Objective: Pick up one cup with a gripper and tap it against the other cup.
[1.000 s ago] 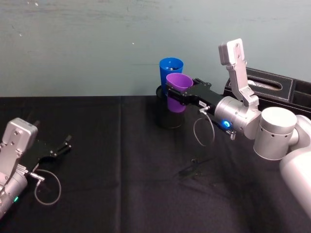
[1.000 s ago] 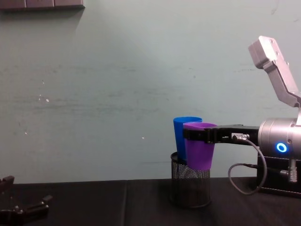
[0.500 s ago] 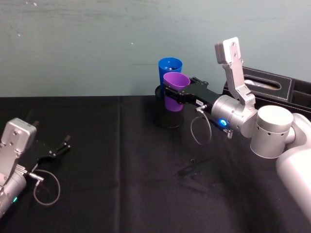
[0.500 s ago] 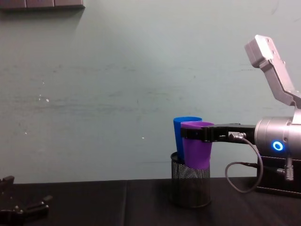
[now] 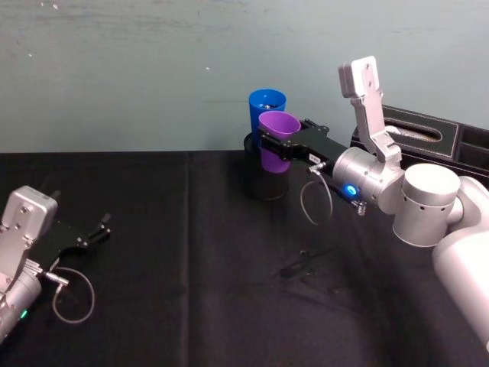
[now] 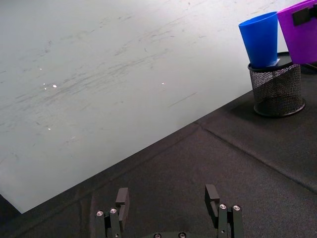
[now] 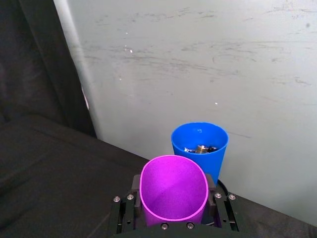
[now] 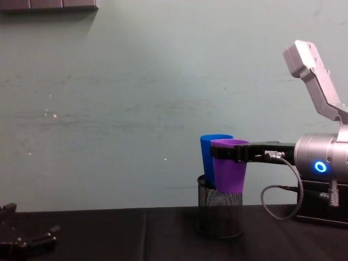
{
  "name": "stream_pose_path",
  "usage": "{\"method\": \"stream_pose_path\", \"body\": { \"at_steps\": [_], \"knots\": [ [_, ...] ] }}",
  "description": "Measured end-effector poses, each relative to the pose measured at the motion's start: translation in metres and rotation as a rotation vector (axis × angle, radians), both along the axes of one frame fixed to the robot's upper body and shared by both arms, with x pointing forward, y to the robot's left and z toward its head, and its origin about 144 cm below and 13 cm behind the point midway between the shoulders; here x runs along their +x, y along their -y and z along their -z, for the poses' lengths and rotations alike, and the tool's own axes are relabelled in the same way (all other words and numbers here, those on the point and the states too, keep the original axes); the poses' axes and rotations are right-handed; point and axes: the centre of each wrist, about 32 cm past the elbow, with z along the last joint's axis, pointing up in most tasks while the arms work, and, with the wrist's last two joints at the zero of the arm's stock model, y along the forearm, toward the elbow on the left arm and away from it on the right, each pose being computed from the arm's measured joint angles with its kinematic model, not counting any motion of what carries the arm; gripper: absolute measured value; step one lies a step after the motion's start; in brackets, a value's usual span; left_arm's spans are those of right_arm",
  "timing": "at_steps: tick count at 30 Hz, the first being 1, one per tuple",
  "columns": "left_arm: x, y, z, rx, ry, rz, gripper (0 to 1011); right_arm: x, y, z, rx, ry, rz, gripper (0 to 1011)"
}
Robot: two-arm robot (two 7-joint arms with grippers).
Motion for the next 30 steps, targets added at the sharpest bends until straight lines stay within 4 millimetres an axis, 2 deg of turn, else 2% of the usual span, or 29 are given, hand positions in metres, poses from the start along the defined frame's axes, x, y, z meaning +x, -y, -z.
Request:
{"method": "stream_pose_path", "body": {
  "at_steps": [30],
  "knots": [
    [0.0,0.0,0.0,0.0,0.0,0.0,1000,0.0079,0.0,0.0016,0.0,-0.003,0.007,715]
  ]
}}
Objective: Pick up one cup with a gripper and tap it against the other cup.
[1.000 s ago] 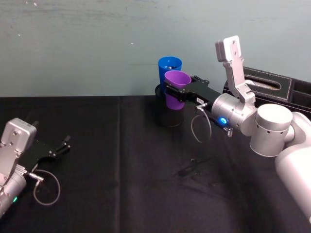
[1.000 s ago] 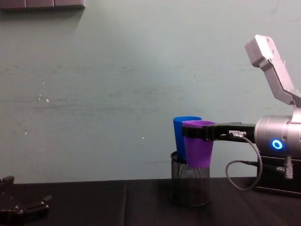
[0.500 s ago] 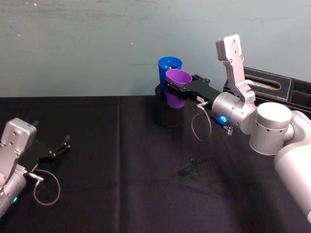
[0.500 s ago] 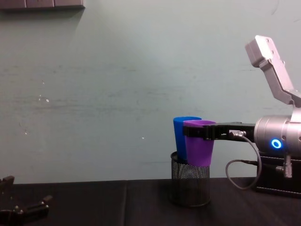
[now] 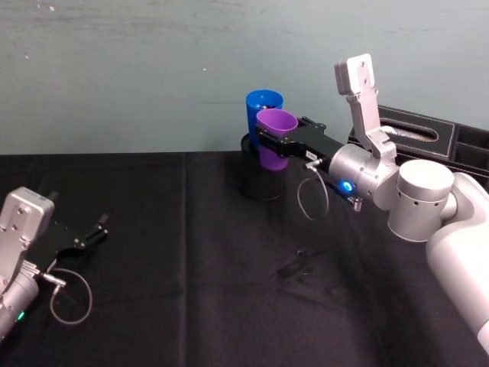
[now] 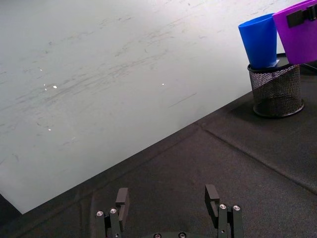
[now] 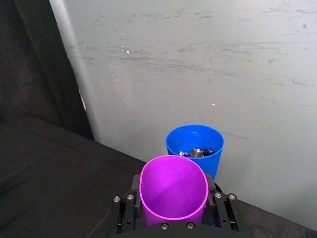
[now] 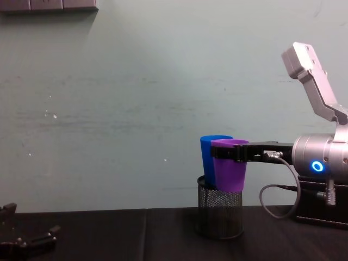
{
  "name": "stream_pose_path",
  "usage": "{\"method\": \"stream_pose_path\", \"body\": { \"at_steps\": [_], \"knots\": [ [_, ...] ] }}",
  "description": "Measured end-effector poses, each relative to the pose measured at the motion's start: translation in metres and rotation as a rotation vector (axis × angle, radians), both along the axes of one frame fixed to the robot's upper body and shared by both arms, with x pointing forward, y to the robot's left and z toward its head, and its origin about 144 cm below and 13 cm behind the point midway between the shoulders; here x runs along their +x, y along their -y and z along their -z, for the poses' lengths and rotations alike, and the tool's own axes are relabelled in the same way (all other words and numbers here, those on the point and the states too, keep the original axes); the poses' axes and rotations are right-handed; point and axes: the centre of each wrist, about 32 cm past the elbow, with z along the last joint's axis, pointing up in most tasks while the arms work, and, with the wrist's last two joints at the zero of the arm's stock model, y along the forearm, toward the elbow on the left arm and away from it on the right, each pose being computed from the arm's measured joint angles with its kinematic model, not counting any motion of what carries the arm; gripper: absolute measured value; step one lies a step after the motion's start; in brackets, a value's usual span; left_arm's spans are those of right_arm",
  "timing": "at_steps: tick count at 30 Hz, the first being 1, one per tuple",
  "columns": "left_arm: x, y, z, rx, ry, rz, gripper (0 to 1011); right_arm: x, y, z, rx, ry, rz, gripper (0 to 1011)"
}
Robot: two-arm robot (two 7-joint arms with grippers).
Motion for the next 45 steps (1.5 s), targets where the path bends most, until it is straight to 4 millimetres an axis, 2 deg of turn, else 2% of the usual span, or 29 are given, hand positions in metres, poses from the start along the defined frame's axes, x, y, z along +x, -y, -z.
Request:
{"method": "stream_pose_path", "body": {
  "at_steps": [45],
  "knots": [
    [0.0,0.0,0.0,0.0,0.0,0.0,1000,-0.0003,-0.0002,0.0005,0.0,-0.003,-0.002,715]
  ]
}}
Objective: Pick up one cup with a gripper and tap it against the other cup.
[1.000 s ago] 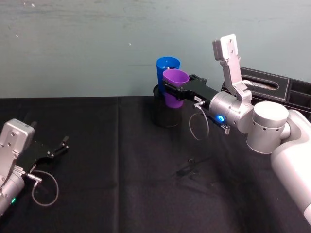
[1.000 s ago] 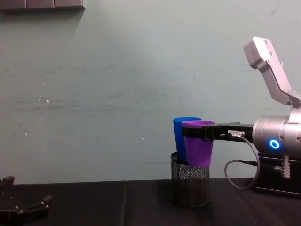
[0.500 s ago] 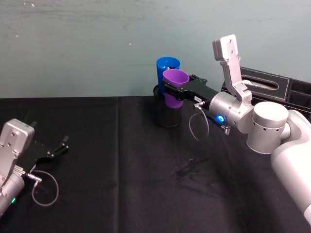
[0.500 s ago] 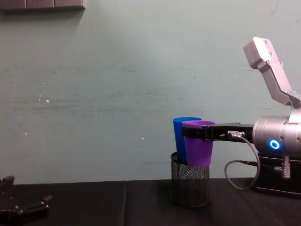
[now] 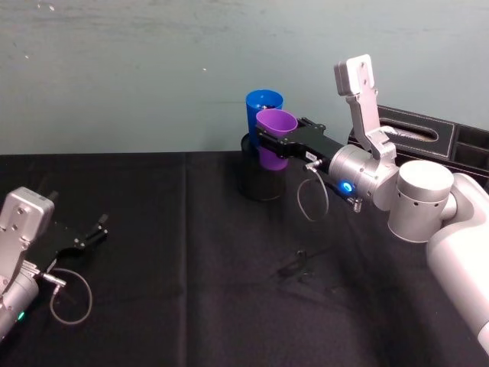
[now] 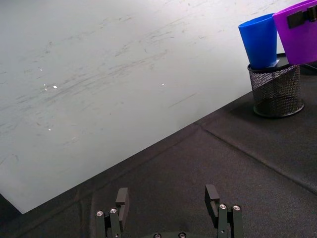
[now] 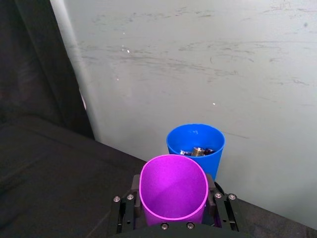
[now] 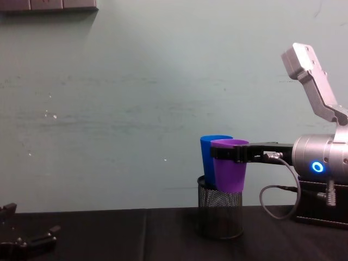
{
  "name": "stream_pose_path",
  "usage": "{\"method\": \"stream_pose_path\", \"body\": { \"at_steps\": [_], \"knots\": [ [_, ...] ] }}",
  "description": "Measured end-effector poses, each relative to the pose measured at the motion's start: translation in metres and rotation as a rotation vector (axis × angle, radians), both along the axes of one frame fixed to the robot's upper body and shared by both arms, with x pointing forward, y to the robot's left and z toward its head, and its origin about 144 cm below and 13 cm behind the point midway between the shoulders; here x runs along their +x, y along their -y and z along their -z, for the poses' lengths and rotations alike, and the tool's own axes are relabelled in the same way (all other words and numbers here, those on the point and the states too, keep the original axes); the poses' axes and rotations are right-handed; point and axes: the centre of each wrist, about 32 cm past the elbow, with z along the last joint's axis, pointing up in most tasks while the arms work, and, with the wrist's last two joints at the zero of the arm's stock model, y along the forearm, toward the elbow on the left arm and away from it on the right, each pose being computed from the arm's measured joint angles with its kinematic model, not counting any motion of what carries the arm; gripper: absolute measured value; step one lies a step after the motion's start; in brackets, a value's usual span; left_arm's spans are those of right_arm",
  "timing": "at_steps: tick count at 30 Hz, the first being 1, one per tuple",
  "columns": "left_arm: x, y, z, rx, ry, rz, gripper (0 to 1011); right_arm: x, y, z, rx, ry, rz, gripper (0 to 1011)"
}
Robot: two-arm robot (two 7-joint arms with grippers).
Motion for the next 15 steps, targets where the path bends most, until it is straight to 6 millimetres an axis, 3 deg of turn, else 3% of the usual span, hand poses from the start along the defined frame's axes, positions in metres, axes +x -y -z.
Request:
{"method": "stream_pose_path", "body": {
  "at_steps": [15],
  "knots": [
    [0.0,0.0,0.0,0.0,0.0,0.0,1000,0.0001,0.0002,-0.0001,0.0,0.0,0.001,715]
  ]
}}
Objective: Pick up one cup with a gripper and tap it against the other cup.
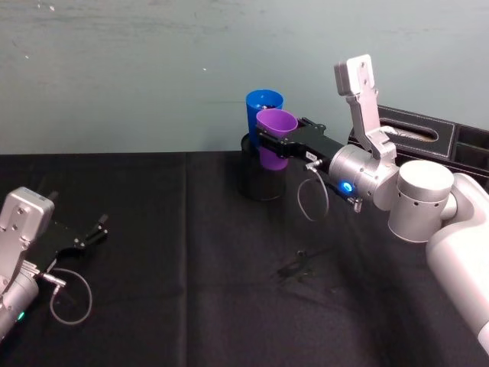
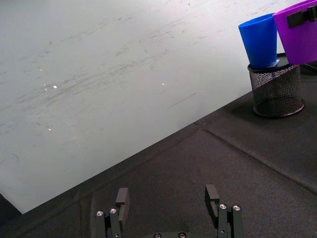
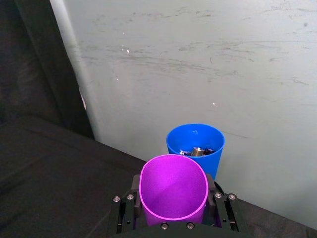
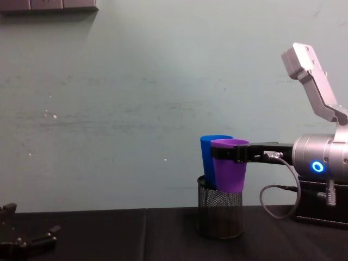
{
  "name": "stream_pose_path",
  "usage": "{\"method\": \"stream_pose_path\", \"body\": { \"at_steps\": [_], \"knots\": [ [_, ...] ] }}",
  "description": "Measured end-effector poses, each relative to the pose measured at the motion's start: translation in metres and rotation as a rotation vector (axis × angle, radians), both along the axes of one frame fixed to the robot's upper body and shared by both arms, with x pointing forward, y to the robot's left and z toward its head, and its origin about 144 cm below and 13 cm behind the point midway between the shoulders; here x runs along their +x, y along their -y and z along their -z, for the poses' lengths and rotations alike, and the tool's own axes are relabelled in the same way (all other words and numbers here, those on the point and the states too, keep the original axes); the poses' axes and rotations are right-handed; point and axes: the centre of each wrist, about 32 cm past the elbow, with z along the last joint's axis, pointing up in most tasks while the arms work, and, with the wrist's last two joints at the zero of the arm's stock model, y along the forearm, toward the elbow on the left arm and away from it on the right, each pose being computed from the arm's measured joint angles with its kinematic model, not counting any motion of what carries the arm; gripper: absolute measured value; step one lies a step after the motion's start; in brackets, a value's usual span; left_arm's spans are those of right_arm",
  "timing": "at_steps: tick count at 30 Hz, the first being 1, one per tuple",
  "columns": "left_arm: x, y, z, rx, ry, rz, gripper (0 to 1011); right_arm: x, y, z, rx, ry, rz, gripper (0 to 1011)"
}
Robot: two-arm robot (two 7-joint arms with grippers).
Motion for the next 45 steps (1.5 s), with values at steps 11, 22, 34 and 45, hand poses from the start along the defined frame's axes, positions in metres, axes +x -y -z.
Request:
{"method": "stream_pose_path", "body": {
  "at_steps": [11,22,34,45],
  "knots": [
    [0.0,0.0,0.0,0.0,0.0,0.0,1000,0.002,-0.001,-0.004,0.003,0.013,0.003,715],
    [0.0,0.0,0.0,0.0,0.0,0.0,1000,0.003,-0.001,-0.004,0.002,0.016,0.012,715],
    [0.0,0.0,0.0,0.0,0.0,0.0,1000,0.011,-0.003,-0.006,0.008,0.022,0.02,715],
    [0.0,0.0,0.0,0.0,0.0,0.0,1000,0.017,-0.005,-0.006,0.013,0.025,0.022,715]
  ]
}}
